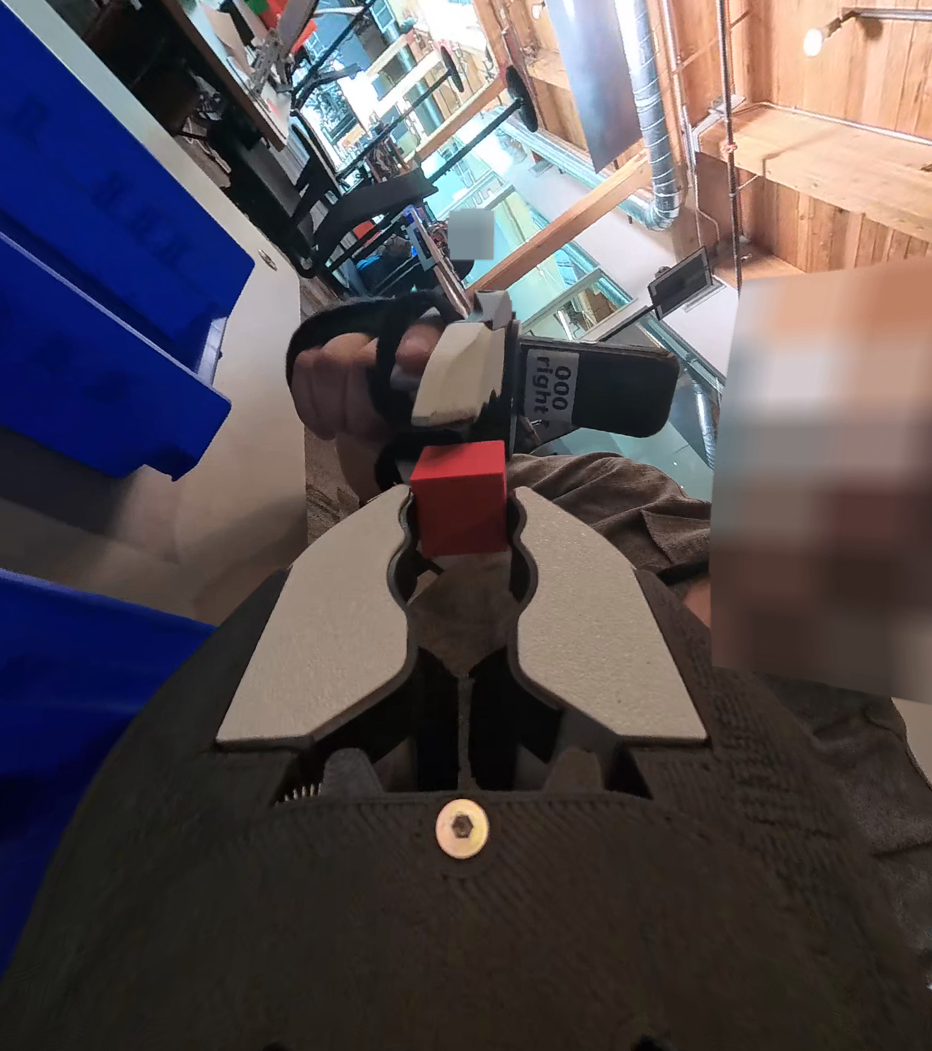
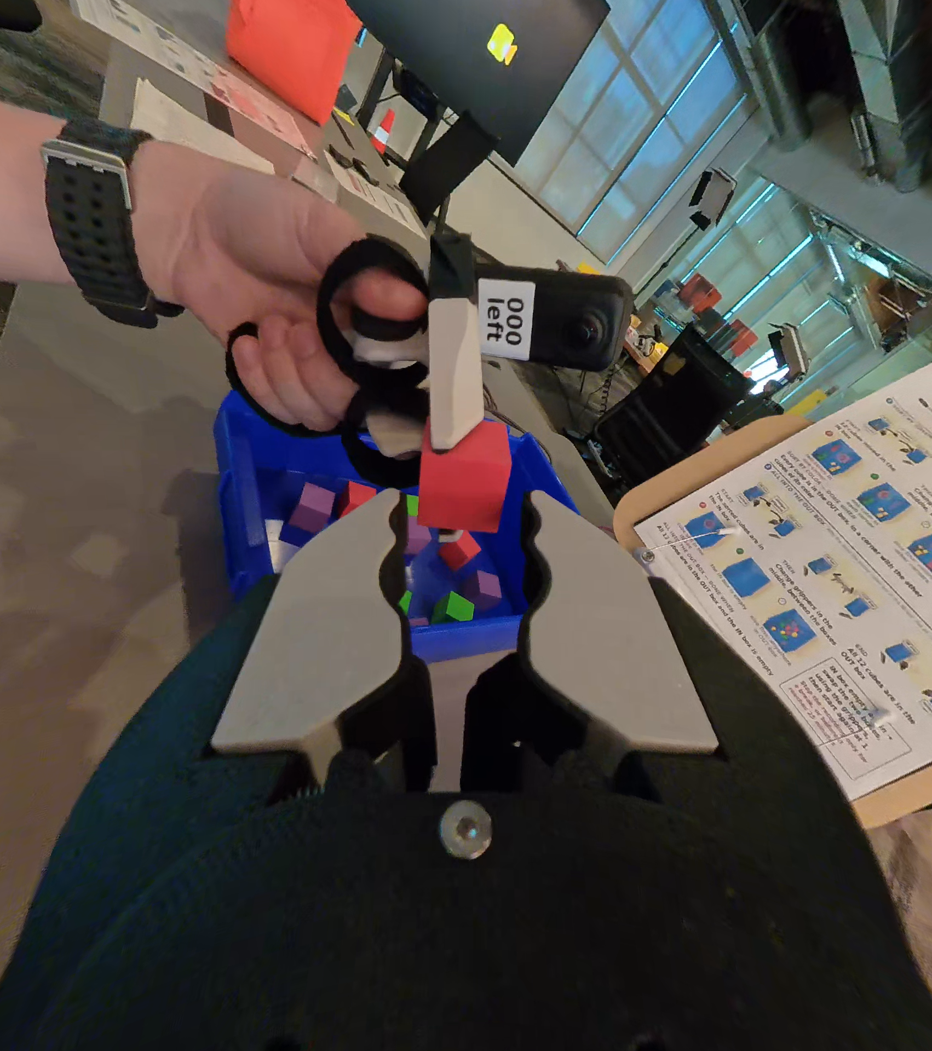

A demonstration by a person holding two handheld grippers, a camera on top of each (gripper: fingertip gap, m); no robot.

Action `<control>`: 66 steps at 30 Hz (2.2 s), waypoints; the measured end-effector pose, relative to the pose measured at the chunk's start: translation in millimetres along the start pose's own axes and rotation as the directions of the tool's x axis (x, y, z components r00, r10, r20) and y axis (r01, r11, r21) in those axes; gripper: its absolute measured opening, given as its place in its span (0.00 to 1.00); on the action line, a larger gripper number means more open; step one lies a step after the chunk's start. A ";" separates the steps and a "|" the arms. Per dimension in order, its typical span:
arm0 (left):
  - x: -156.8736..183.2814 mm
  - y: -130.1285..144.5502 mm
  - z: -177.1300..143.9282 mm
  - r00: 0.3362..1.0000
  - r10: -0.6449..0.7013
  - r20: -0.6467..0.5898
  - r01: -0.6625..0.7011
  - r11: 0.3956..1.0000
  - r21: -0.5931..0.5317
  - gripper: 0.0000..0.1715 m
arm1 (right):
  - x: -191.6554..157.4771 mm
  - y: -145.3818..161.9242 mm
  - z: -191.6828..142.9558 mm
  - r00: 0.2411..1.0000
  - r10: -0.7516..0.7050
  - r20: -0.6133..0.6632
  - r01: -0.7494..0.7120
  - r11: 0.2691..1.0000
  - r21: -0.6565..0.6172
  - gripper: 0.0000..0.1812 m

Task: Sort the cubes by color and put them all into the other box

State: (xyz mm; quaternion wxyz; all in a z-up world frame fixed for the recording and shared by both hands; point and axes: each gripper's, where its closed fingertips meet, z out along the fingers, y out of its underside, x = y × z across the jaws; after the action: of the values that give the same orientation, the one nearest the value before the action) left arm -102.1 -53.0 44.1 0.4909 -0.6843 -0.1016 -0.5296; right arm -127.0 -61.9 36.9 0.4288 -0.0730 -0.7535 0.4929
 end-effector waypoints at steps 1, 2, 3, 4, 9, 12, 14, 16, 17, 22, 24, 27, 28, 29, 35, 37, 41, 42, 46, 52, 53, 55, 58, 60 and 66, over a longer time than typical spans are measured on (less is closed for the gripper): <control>0.1 0.2 0.2 1.000 0.001 -0.002 -0.001 1.000 0.004 0.17 | 0.6 -1.2 0.0 1.000 0.001 -0.006 -0.001 1.000 0.001 0.19; 0.1 0.5 0.6 1.000 0.003 -0.003 -0.003 1.000 0.006 0.17 | -0.1 -2.7 -0.3 1.000 0.006 -0.001 -0.006 1.000 0.005 0.18; 0.8 0.3 1.0 1.000 0.003 -0.010 -0.003 1.000 0.012 0.17 | -0.9 -3.8 -0.4 1.000 0.010 0.005 -0.010 1.000 0.007 0.16; 1.2 0.0 1.1 1.000 0.004 -0.017 -0.003 1.000 0.020 0.17 | -1.4 -4.2 -0.5 1.000 0.014 0.006 -0.014 1.000 0.007 0.15; 3.5 -1.3 2.4 0.999 0.010 -0.042 -0.009 0.999 0.040 0.18 | -1.5 -5.1 -3.1 0.999 0.038 0.019 -0.038 0.999 0.007 0.15; 10.4 -10.0 -0.5 0.997 0.041 -0.064 -0.035 0.995 0.098 0.27 | 1.8 -5.2 -9.1 0.999 0.048 0.023 -0.048 0.999 -0.001 0.15; 11.9 -15.9 -5.5 0.997 0.078 -0.029 -0.073 0.988 0.134 0.29 | 4.7 -2.2 -15.3 0.998 0.052 0.033 -0.051 0.998 -0.023 0.15; 12.7 -20.0 -12.8 0.992 0.118 0.034 -0.122 0.979 0.164 0.30 | 15.9 6.9 -26.1 0.999 0.036 0.023 -0.034 0.996 -0.085 0.15; 12.7 -21.7 -17.4 0.988 0.136 0.075 -0.148 0.973 0.177 0.30 | 25.1 12.5 -33.6 0.999 0.035 0.017 -0.032 0.992 -0.122 0.15; 16.0 -26.0 -44.1 0.934 0.212 0.286 -0.284 0.928 0.242 0.26 | 105.2 70.3 -74.7 0.991 0.117 -0.065 -0.133 0.893 -0.430 0.15; 22.2 -25.8 -51.9 0.919 0.237 0.315 -0.327 0.905 0.272 0.24 | 137.0 110.5 -83.0 0.984 0.149 -0.099 -0.178 0.804 -0.568 0.15; 24.3 -23.0 -58.9 0.908 0.243 0.343 -0.350 0.889 0.297 0.22 | 144.5 179.2 -80.4 0.948 0.311 -0.071 -0.254 0.600 -0.759 0.15; 23.4 -22.5 -60.0 0.907 0.236 0.349 -0.345 0.891 0.294 0.21 | 141.4 200.4 -77.2 0.938 0.344 -0.052 -0.242 0.538 -0.808 0.15; 22.8 -21.2 -60.2 0.906 0.232 0.353 -0.340 0.897 0.283 0.21 | 138.1 218.8 -72.6 0.931 0.364 -0.025 -0.216 0.494 -0.842 0.15; 21.6 -14.7 -65.1 0.891 0.232 0.392 -0.349 0.900 0.260 0.20 | 123.2 284.5 -43.8 0.889 0.422 0.175 -0.017 0.413 -0.911 0.15; 23.4 -13.8 -68.0 0.889 0.233 0.394 -0.352 0.898 0.264 0.20 | 122.1 293.7 -37.5 0.874 0.435 0.215 0.014 0.421 -0.907 0.15; 28.7 -14.7 -72.2 0.884 0.246 0.398 -0.370 0.888 0.273 0.20 | 129.1 308.9 -31.4 0.868 0.435 0.239 0.037 0.425 -0.905 0.15; 29.6 -14.8 -72.5 0.883 0.250 0.397 -0.373 0.887 0.273 0.19 | 131.1 312.6 -32.6 0.868 0.436 0.240 0.043 0.414 -0.909 0.15; 29.3 -14.7 -70.9 0.880 0.257 0.400 -0.379 0.887 0.262 0.19 | 135.0 323.5 -37.4 0.858 0.450 0.248 0.062 0.388 -0.919 0.15; 27.1 -13.7 -64.6 0.882 0.259 0.393 -0.373 0.894 0.249 0.18 | 133.8 339.3 -37.0 0.837 0.428 0.340 0.180 0.372 -0.911 0.15; 27.4 -13.3 -64.0 0.881 0.260 0.395 -0.374 0.894 0.246 0.18 | 133.8 340.5 -36.0 0.833 0.426 0.353 0.194 0.371 -0.908 0.15; 29.2 -13.2 -63.6 0.878 0.265 0.399 -0.380 0.892 0.243 0.18 | 135.9 341.3 -35.1 0.831 0.416 0.368 0.218 0.364 -0.906 0.15; 31.3 -12.8 -63.0 0.874 0.273 0.403 -0.388 0.890 0.239 0.18 | 135.5 341.4 -36.1 0.827 0.423 0.371 0.232 0.344 -0.910 0.17; 31.2 -12.9 -62.3 0.873 0.274 0.403 -0.389 0.890 0.238 0.18 | 134.0 339.8 -36.3 0.827 0.433 0.357 0.220 0.335 -0.916 0.23; 10.2 -13.1 -66.0 0.852 0.226 0.472 -0.358 0.910 0.208 0.18 | 136.9 322.4 -46.8 0.835 0.463 0.295 0.133 0.352 -0.927 0.24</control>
State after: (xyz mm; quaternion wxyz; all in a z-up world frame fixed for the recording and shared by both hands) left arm -147.7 -101.8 57.1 0.6252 -0.7139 -0.1791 -0.2597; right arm -279.3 205.1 -137.3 0.0395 -0.2454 -0.9682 0.0270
